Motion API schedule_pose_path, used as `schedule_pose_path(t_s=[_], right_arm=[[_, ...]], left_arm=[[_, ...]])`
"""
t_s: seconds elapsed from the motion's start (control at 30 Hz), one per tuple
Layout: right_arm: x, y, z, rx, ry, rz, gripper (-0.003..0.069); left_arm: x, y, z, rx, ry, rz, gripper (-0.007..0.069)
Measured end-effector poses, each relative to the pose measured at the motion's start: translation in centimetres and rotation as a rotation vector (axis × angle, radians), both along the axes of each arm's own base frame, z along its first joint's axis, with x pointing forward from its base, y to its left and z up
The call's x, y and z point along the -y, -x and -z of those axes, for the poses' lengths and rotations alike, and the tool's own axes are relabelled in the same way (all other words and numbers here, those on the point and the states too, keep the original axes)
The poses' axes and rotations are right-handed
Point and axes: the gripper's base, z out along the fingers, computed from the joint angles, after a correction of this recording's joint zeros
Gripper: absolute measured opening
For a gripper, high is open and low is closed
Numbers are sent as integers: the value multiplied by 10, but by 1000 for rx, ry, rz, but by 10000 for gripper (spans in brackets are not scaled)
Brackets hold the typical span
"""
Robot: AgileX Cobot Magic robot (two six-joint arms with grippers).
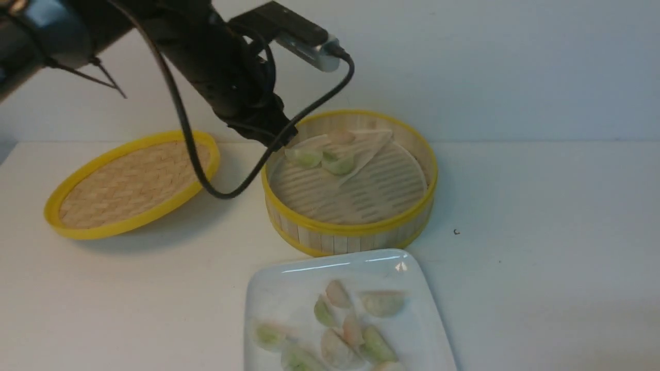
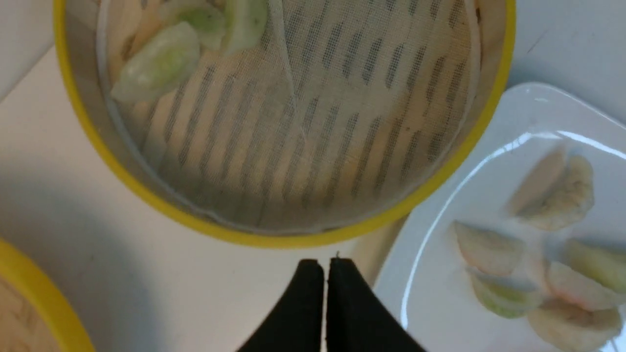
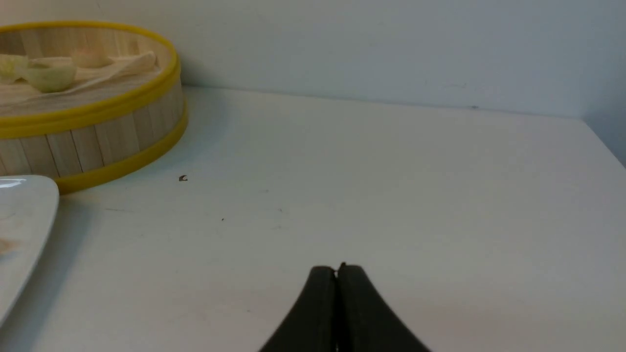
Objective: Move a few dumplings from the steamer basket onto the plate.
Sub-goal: Use the left arm to grab a dumpling from the steamer
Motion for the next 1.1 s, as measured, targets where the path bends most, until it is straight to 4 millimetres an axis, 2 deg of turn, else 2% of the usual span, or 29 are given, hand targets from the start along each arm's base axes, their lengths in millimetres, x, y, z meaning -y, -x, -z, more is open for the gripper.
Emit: schedule_pose_path(t_s=[0.13,0.33,0.5,0.6,0.67,0.7,0.93,1.03,1.1], right_arm=[[0,0,0,0,1,0,-14],[0,0,0,0,1,0,-14],[0,0,0,0,1,0,-14],[0,0,0,0,1,0,-14],[0,0,0,0,1,0,-14],[0,0,0,0,1,0,-14],[0,0,0,0,1,0,-14],[0,0,0,0,1,0,-14],[0,0,0,0,1,0,-14]], left_arm=[[7,-23,19,29,-1,-3,-6],[16,-58,49,206,24,-17,11],[20,-72,72,245,28,-23,49],[22,-79,96,232,6,-6,109],[22,-80,101,231,-2,4,132],[22,-82,109,233,-13,20,176],[24,-89,126,263,-29,38,398],[24,-93,134,281,-28,28,459],[25,-95,140,290,-27,23,474]])
